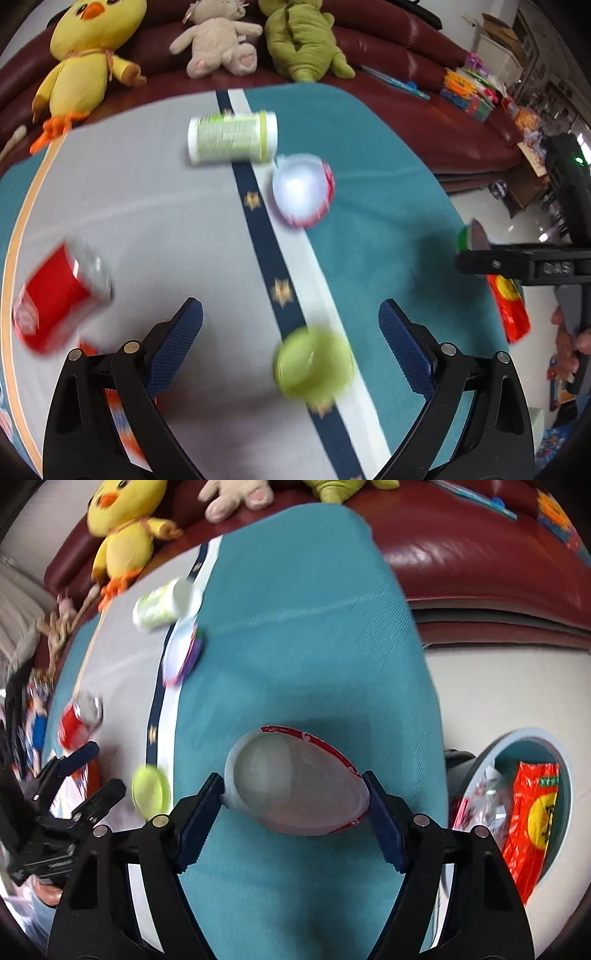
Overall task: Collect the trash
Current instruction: 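Grasp the white plastic lid with the right tool and lift it, then carry the white lid over the teal bin and open the right tool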
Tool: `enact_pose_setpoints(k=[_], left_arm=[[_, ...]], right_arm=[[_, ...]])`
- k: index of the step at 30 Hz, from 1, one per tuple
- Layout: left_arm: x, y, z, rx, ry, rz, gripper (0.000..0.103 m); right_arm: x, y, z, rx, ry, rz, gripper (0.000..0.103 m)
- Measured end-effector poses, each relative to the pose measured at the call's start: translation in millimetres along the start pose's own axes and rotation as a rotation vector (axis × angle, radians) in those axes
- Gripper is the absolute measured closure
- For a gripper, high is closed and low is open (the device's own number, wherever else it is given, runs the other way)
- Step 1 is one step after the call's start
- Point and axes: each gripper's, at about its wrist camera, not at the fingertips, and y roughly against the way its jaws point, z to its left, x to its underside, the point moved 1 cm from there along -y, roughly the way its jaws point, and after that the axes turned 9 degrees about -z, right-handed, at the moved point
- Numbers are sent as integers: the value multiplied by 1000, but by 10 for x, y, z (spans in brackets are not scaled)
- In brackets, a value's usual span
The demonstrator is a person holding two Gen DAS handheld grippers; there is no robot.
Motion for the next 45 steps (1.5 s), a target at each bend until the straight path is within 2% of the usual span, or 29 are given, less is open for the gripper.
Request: enact_pose_setpoints(k=[6,11,12,14,15,20,23,35,39,45], left_arm=[[-383,-456,-1,-2,16,16,7],[-558,-749,-36,-14,13,18,7],[-586,-797,-50,-16,10,19,11],[-601,-889,-73,-18,2,23,28],[-594,-943,-86,-10,3,36,48],[-519,-872,-169,-50,-14,-2,49],[-468,-786,-244,-46,-21,-2,49],[-297,-334,-855,49,-79,3,49],[-217,-196,-1270,106,-144,1,49],[-108,-175,-1956,193,-243,24,49]], right_arm=[[-335,-116,-213,-26,-56,3,31],[-407,-199,-330,-41,-73,4,31],[-409,-208,-358,-42,-74,3,31],[-396,-220,-408,-50,-80,2,31],[-384,-223,-436,-57,-86,2,31],[-332,-176,-535,-83,-104,-11,31],[-290,-108,-577,-95,-111,-23,31],[-37,431,-898,-122,-181,-105,31],[145,774,-1236,-103,-240,-163,31],[577,1239,-2013,-24,-373,-226,31]])
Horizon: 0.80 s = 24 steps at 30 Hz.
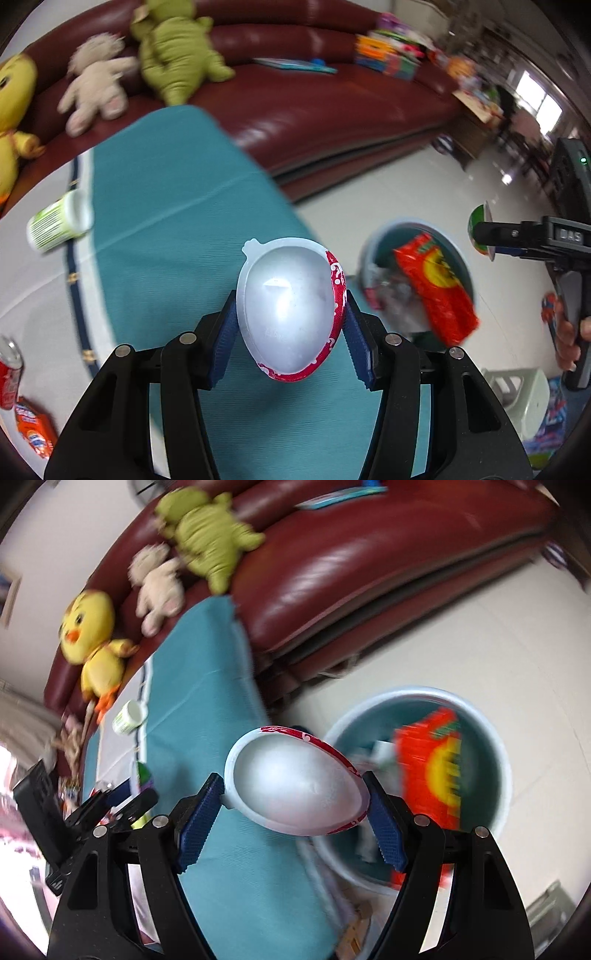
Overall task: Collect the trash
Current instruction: 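Carry the white lid over the teal bin and open the right tool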
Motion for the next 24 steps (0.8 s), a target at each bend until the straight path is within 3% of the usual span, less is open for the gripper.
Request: enact_pose_setpoints(k=[9,17,24], left_arm=[[99,-359,-859,70,-130,80,48],[106,-815,-1247,88,-194,147,48],[-16,-1160,-1407,98,-185,167,45]], right_arm=[[205,143,-820,36,-120,-1,31],[160,37,-991,-5,-140,4,31],[33,-70,-1050,-8,-144,12,31]])
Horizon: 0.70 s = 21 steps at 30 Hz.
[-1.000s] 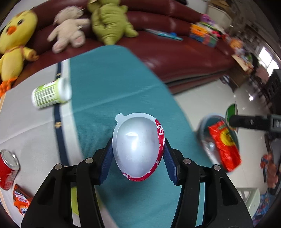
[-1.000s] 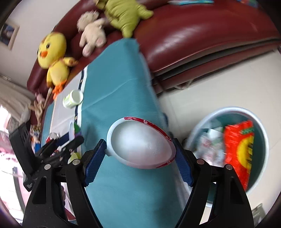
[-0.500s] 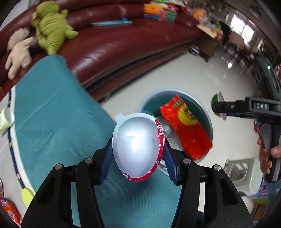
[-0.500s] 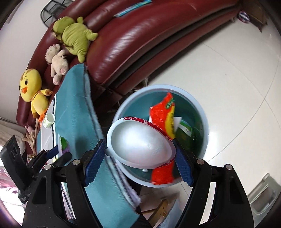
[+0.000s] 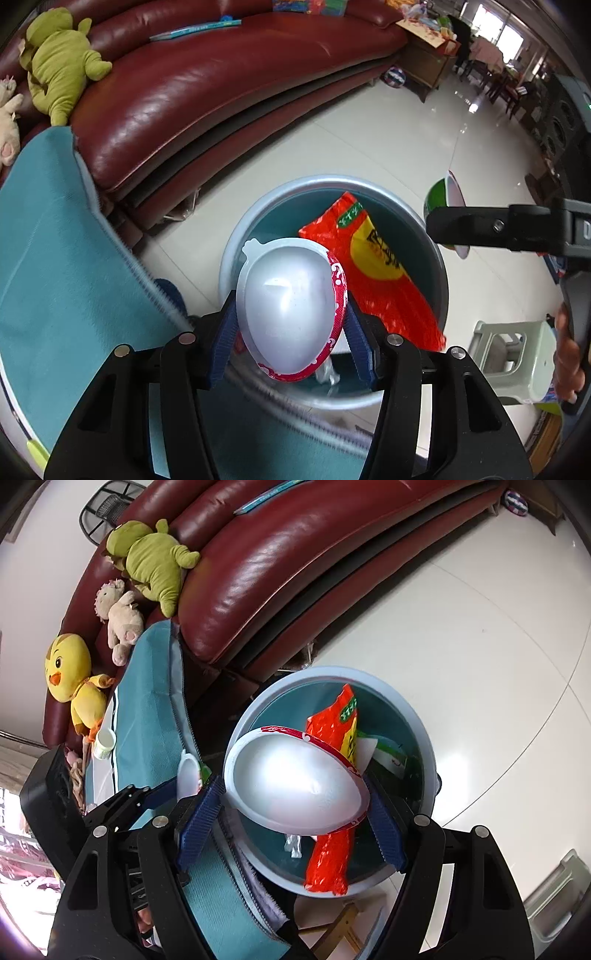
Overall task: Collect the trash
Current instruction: 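Carry the white lid over the teal bin and open the right tool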
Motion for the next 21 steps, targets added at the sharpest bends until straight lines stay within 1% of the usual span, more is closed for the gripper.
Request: enact_pose_setpoints(k=[2,3,4,6,9,12,15,21], left_arm=[[-33,-47,-4,-11,1,2,37],[-38,-51,1,-24,1,-3,31],[-35,-39,11,-34,1,-14,27],[-27,-17,51,-43,5,-25,22],[2,12,136,-47,26,-19,21],[75,95,233,-43,55,-14,19],[146,188,280,-45,67,-19,17],[320,433,427,-27,127,-37,12]], right_arm=[[-31,-14,-23,6,-6,1,31],[-37,-20,-31,9,-7,1,31],[-48,-24,-42,12,-8,2,31],[-63,-39,-40,14,-6,3,31],[-73,-83,-1,13,3,9,31],[-77,-123,61,7,15,15,31],[-73,-163,162,3,34,22,31],[-55,-295,358,14,76,46,31]])
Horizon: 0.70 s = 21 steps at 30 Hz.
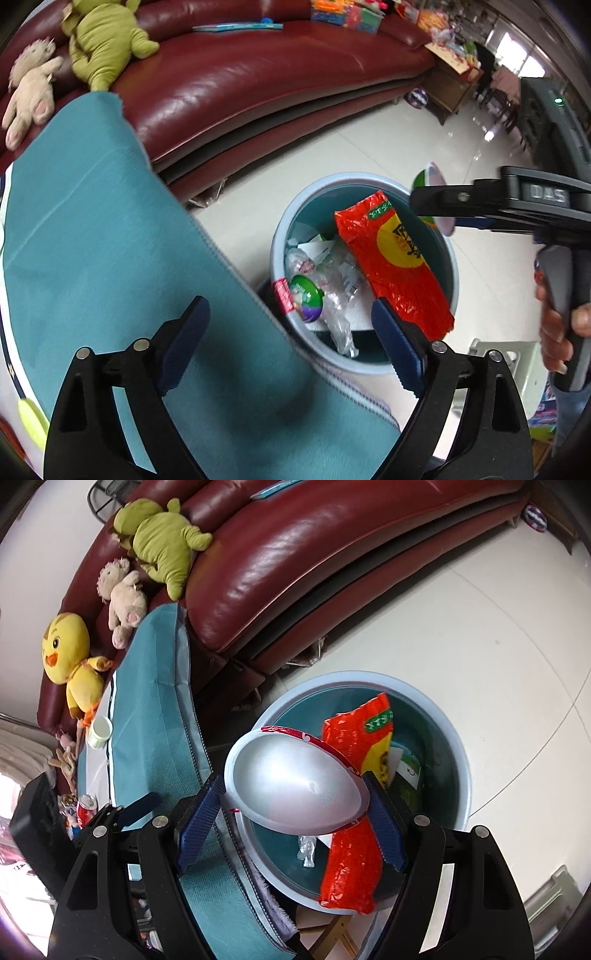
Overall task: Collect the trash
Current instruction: 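Carry the white lid over the teal bin and open the right tool, then move both tools back over the table toward the green ball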
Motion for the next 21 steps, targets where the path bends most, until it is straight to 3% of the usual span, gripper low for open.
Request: enact_pose_setpoints(k=[8,21], left_arm=[[220,180,217,34,71,10,11],[423,439,432,44,126,-8,10]], right_arm=[[18,-125,219,16,24,21,26],[169,-7,271,124,10,45,19]])
